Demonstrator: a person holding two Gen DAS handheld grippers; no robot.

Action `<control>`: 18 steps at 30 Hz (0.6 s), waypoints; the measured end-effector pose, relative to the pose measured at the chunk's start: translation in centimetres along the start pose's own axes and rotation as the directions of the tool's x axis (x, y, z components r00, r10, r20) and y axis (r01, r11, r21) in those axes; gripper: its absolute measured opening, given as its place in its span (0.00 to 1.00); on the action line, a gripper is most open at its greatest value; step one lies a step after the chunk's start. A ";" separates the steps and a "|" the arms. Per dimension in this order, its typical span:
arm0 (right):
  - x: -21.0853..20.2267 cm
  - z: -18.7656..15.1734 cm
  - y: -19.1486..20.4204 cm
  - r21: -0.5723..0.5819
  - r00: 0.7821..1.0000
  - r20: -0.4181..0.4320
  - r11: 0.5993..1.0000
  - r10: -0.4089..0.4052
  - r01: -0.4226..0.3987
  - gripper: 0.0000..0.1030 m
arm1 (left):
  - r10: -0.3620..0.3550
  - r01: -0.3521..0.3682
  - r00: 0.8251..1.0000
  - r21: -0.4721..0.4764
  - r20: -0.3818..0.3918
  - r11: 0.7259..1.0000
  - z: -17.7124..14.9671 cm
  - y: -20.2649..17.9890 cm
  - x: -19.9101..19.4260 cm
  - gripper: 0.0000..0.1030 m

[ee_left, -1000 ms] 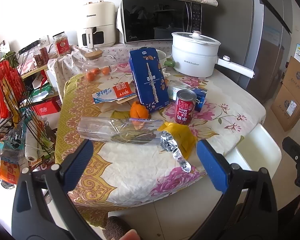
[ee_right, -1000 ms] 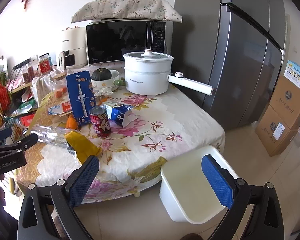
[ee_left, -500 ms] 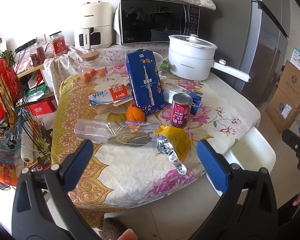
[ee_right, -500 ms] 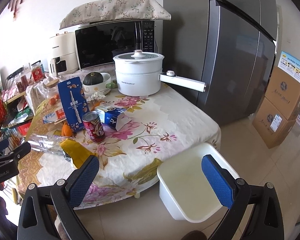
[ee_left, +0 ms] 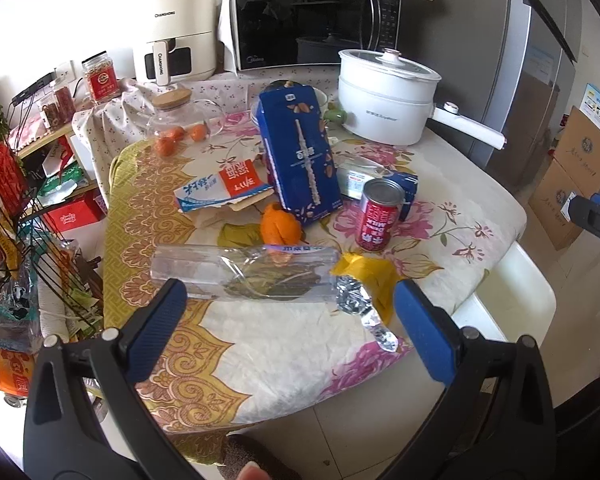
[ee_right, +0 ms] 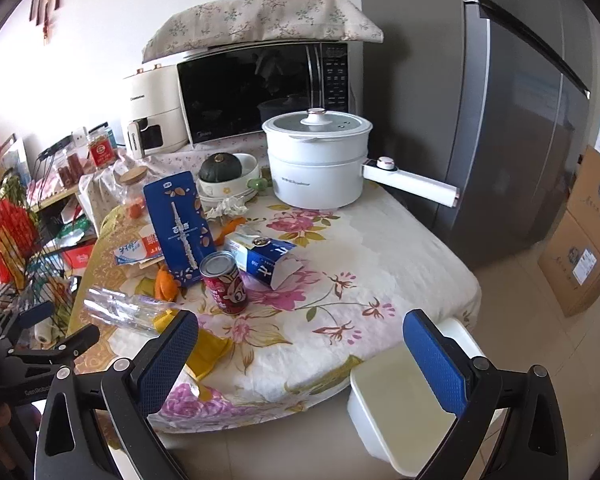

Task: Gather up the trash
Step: 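Grasp the clear plastic bottle with the left tool while the right tool grasps the yellow wrapper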

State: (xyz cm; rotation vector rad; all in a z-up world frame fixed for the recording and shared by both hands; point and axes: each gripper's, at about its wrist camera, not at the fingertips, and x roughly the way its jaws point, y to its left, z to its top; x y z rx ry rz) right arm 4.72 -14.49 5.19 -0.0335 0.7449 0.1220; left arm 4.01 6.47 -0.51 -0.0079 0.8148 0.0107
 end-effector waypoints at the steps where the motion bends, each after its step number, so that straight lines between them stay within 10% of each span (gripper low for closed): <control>1: 0.6 0.5 0.5 -0.013 1.000 -0.012 1.000 0.012 -0.012 1.00 | 0.011 -0.011 1.000 -0.004 0.001 1.000 0.4 0.5 0.1 1.00; 10: 7.9 0.2 4.2 -0.034 0.984 -0.135 0.992 0.120 -0.125 1.00 | 0.035 -0.043 0.994 -0.072 -0.107 0.997 0.4 6.3 5.0 1.00; 18: 14.8 -2.7 8.5 -0.125 0.926 -0.361 0.978 0.114 -0.169 1.00 | 0.062 -0.070 0.962 -0.022 -0.267 0.997 -1.1 9.4 8.9 1.00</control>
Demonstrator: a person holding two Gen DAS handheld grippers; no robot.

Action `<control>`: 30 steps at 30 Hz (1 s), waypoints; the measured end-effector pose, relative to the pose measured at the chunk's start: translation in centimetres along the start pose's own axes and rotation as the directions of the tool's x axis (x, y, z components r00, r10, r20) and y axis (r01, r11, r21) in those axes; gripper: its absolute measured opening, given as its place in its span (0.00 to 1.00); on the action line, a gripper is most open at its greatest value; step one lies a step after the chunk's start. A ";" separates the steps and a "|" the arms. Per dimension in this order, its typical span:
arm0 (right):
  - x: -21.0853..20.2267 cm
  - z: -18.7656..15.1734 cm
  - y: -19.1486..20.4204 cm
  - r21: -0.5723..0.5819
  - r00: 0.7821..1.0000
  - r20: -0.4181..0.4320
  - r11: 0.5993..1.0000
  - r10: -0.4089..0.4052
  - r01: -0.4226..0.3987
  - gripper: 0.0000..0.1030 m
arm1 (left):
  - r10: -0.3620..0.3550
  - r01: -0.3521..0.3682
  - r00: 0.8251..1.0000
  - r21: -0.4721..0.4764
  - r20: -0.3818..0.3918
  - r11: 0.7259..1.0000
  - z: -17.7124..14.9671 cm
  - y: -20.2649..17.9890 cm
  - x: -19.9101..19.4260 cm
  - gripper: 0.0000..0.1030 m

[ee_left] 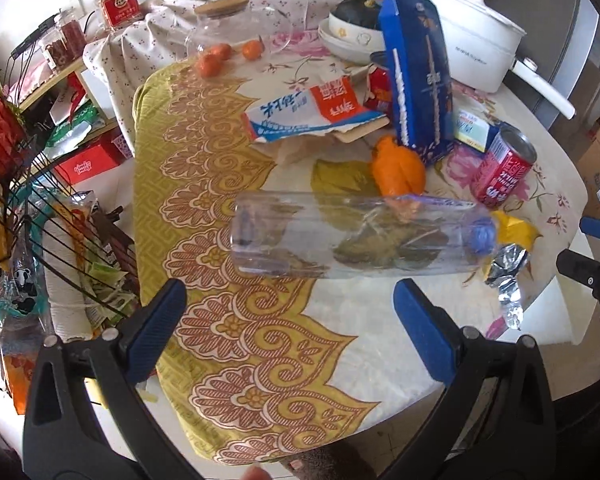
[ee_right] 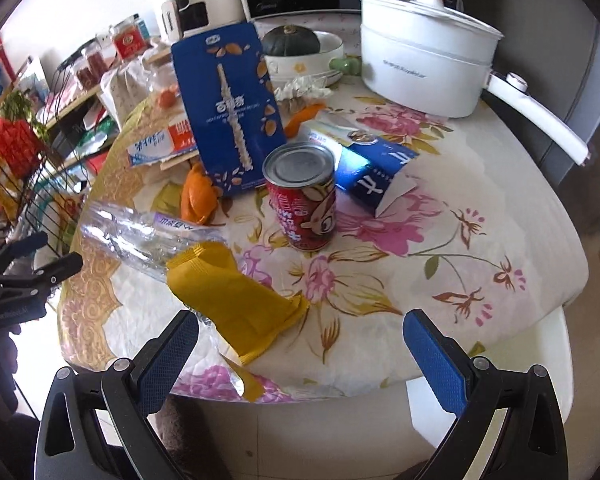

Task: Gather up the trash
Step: 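Grasp the clear plastic bottle with the left tool while the right tool grasps the yellow wrapper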

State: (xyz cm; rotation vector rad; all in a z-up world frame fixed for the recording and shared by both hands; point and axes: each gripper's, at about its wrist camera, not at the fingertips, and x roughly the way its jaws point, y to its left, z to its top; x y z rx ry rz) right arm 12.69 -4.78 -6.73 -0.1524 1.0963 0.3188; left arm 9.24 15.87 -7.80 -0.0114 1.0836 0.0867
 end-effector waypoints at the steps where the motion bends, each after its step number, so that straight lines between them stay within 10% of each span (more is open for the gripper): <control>1: 0.7 0.2 0.7 -0.020 1.000 -0.013 1.000 -0.004 0.003 1.00 | -0.007 0.007 1.000 -0.008 -0.013 1.000 0.0 0.3 0.3 1.00; 11: 6.2 0.9 2.7 -0.088 0.994 -0.110 0.996 -0.005 -0.005 0.98 | -0.020 0.020 1.000 0.007 -0.016 1.000 -0.4 1.4 0.9 1.00; 19: 5.8 1.0 1.3 -0.026 0.989 -0.109 0.995 0.095 -0.098 0.58 | -0.060 0.061 0.998 0.073 -0.020 0.995 -0.4 -0.2 0.9 1.00; 30: 3.9 0.4 0.5 -0.080 0.995 -0.065 0.993 0.077 -0.082 0.38 | -0.045 0.044 0.999 0.189 0.006 0.981 -0.5 -2.2 0.4 1.00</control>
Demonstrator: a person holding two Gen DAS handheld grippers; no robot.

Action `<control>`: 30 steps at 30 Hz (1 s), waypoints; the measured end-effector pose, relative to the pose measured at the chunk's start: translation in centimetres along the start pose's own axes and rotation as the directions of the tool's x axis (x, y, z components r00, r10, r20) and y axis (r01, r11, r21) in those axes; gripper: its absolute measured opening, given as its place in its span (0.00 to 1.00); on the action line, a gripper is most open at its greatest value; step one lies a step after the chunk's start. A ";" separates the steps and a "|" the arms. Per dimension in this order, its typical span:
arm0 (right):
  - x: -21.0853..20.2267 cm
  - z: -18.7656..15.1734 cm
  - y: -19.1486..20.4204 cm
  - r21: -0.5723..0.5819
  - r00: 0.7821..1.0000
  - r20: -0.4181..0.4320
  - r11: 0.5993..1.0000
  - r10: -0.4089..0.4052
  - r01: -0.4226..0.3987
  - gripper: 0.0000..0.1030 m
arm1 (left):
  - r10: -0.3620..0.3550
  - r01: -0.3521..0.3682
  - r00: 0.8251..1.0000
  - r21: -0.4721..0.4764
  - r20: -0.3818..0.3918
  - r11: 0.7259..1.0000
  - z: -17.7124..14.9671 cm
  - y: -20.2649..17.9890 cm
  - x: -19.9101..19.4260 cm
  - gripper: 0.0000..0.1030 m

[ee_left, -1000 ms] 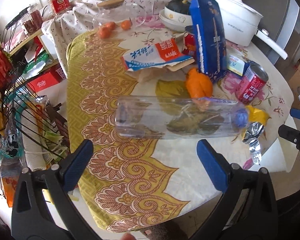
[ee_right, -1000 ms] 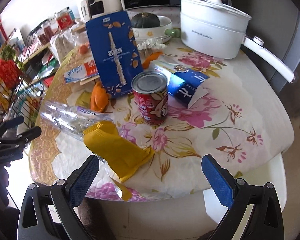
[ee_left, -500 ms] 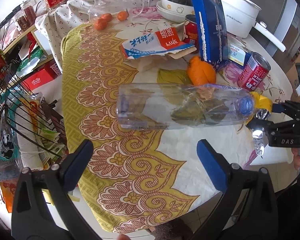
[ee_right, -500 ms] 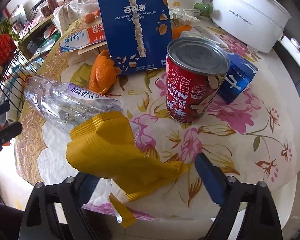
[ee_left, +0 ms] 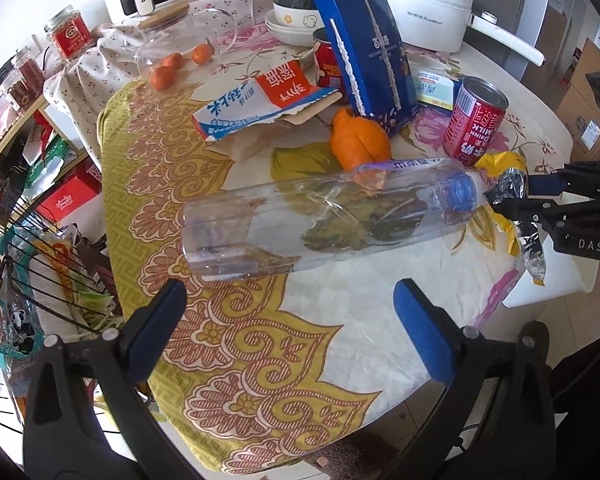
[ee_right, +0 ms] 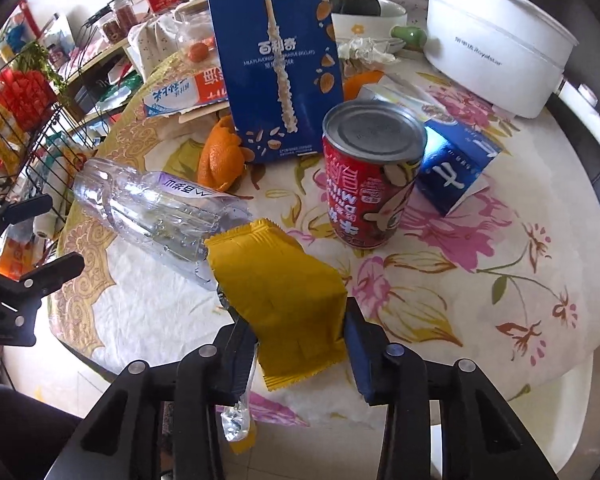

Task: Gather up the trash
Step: 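Grasp the clear plastic bottle with the left tool while the right tool grasps the yellow wrapper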

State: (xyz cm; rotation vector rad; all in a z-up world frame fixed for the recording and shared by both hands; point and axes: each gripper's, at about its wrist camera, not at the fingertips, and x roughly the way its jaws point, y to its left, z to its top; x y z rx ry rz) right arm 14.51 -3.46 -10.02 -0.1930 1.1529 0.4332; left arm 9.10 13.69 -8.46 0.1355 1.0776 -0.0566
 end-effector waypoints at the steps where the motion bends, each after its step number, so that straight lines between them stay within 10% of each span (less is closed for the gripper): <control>1: -0.2 -0.1 -0.4 0.011 1.000 0.004 1.000 0.001 -0.001 0.37 | -0.007 0.007 1.000 0.008 0.005 1.000 0.0 0.0 -0.1 1.00; 8: -2.3 -0.4 -2.9 0.098 0.998 0.041 0.994 0.043 -0.047 0.36 | 0.006 -0.011 1.000 0.251 0.021 0.968 1.6 -2.4 -0.1 1.00; 17: -4.8 -1.0 -5.4 0.119 0.995 0.080 0.990 0.062 -0.071 0.36 | 0.142 -0.007 0.976 0.625 -0.166 0.780 3.9 -7.0 6.0 1.00; 30: -5.7 -2.7 -9.7 0.205 0.997 0.064 0.977 0.044 -0.056 0.37 | -0.111 0.181 0.965 0.296 -0.238 0.938 3.7 -3.2 7.4 0.85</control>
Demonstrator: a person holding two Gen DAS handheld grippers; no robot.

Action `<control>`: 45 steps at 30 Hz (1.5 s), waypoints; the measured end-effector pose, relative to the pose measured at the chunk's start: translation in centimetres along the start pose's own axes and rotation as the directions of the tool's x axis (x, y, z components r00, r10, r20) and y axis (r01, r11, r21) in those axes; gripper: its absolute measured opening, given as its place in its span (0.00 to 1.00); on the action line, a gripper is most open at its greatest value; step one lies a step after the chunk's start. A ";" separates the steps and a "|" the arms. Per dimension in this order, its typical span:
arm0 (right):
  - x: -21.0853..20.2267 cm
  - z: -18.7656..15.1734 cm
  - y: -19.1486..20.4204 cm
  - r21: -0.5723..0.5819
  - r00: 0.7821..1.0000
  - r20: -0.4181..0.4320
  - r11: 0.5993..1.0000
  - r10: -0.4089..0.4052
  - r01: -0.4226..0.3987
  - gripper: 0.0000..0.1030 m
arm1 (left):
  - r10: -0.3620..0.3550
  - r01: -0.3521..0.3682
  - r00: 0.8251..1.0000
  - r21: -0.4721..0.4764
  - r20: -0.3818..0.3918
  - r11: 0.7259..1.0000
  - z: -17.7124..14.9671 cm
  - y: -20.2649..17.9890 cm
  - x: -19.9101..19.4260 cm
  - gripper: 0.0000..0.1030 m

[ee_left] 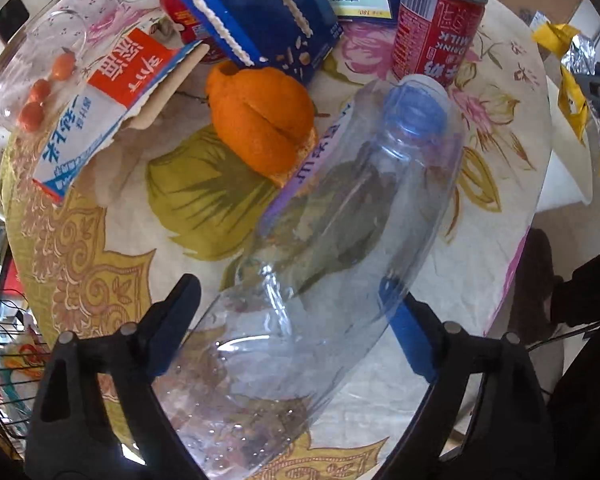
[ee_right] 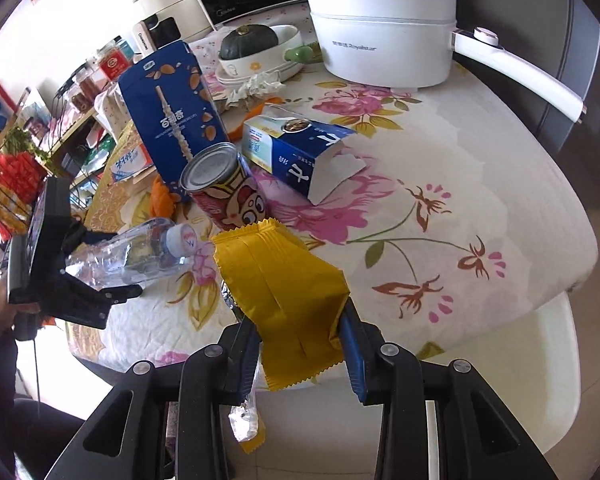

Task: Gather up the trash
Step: 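Grasp the clear plastic bottle with the left tool while the right tool grasps the yellow wrapper, then carry the bottle and wrapper to the white bin and release both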

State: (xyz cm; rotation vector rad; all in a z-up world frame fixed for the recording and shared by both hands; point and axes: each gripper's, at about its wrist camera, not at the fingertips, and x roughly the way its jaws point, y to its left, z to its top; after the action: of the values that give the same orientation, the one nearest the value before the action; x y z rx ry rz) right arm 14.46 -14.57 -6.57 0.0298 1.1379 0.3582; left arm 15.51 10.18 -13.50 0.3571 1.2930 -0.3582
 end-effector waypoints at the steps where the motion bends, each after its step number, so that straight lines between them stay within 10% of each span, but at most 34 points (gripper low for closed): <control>1: 0.0 0.0 0.0 0.001 1.000 0.001 1.000 0.000 0.000 0.37 | -0.011 0.012 1.000 -0.022 0.011 1.000 -0.5 0.2 -0.2 0.83; 9: -0.3 -0.4 0.7 0.003 1.000 0.018 1.000 -0.003 0.003 0.37 | -0.134 0.151 0.986 -0.191 0.096 0.970 -4.0 0.3 -1.9 0.65; 20: -2.2 -1.3 0.0 0.053 0.998 0.068 0.999 0.009 -0.012 0.37 | -0.131 0.186 0.973 -0.310 0.191 0.932 -8.5 -0.7 -6.1 0.64; 30: -5.4 -2.6 -2.6 0.089 0.991 0.130 0.996 0.012 -0.023 0.37 | -0.166 0.246 0.941 -0.261 0.294 0.933 -6.7 -4.8 -10.6 0.64; 45: -8.6 -8.5 -13.9 0.303 0.985 0.121 0.950 -0.119 0.078 0.37 | -0.299 0.316 0.927 -0.043 0.227 0.948 1.2 -15.6 -9.2 0.64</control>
State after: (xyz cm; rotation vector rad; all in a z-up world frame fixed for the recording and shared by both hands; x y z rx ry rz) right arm 7.36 -31.58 -5.50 0.2581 1.0429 0.0912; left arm 7.38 -3.78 -5.15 0.0425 1.1423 -0.5938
